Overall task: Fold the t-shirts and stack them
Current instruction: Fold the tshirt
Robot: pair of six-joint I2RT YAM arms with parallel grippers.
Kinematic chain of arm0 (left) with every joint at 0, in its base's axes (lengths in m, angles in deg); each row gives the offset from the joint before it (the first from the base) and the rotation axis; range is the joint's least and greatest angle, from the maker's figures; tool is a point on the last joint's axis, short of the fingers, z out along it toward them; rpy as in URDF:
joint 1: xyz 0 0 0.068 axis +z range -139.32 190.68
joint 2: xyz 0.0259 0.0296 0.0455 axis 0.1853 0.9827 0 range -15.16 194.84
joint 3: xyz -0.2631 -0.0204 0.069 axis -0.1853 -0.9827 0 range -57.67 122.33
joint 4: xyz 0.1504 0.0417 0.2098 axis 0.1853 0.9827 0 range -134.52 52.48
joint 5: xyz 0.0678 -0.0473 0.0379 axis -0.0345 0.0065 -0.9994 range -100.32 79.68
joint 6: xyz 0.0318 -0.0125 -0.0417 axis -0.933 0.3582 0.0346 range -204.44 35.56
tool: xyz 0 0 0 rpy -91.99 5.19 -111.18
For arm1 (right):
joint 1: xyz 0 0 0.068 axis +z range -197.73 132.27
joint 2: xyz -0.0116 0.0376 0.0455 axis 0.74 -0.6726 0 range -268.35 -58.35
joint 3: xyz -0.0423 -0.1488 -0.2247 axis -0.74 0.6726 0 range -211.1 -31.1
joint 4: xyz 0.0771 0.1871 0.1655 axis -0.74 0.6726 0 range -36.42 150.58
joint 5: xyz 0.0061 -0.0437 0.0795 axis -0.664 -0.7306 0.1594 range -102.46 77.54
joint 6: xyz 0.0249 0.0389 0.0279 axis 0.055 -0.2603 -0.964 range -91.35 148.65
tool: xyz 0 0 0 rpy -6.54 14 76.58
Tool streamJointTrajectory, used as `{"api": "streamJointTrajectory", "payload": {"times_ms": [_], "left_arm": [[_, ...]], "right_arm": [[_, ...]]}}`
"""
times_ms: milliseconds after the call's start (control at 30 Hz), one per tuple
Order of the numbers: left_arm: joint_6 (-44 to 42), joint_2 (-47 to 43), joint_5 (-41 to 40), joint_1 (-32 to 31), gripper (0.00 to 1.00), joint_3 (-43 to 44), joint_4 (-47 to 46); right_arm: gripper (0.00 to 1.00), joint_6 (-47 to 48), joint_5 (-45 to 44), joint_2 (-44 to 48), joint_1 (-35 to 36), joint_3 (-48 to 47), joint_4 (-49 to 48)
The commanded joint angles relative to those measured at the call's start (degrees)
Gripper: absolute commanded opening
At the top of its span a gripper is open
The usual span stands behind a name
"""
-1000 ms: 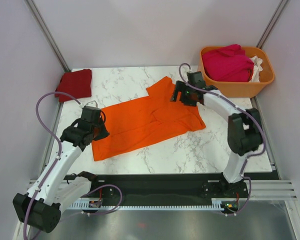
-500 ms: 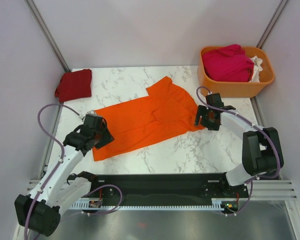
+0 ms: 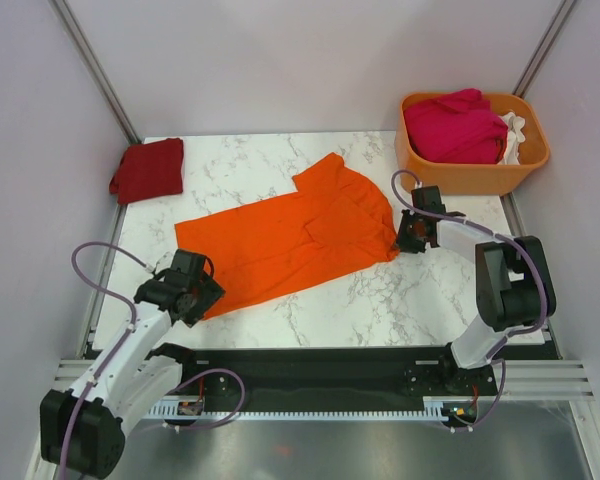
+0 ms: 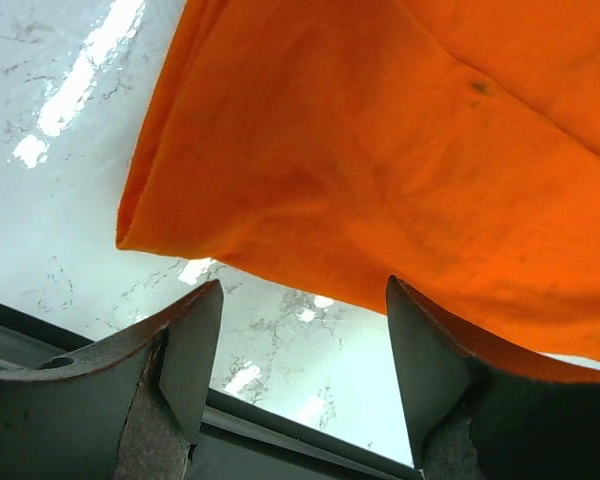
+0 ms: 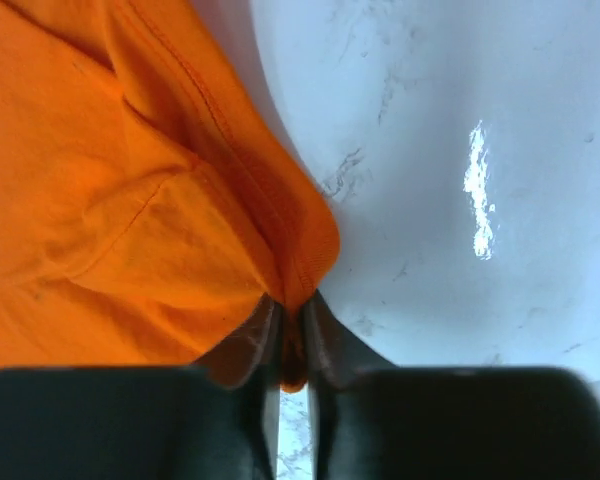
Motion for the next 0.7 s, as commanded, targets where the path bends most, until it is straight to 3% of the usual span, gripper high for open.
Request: {"api": "streamJointTrajectory", "payload": {"times_ms": [0, 33, 300, 600, 667], "left_arm": [[3.0, 3.4, -4.0, 0.5, 0.73, 1.0, -1.5], [2.8, 3.9, -3.7, 0.4, 0.73, 1.1, -2.0], [-5.4, 4.2, -5.5, 0.6, 0.7, 9.5, -1.7], [-12.2, 11.5, -4.4, 2.6, 0.72, 19.1, -1.1], [-14.4, 12.8, -4.5, 4.1, 0.72, 20.9, -1.1]], "right_arm": [[0.13, -1.1, 1.6, -0.8, -1.9, 2.2, -3.5], [0.0, -1.1, 1.5, -0.5, -2.5, 2.9, -3.6], [0.0, -5.9, 1.7, 17.3, -11.9, 18.1, -1.8], [0.0, -10.7, 7.8, 38.7, -12.1, 27.2, 9.4], [0.07, -11.8, 8.0, 44.1, -12.1, 27.0, 13.5]]}}
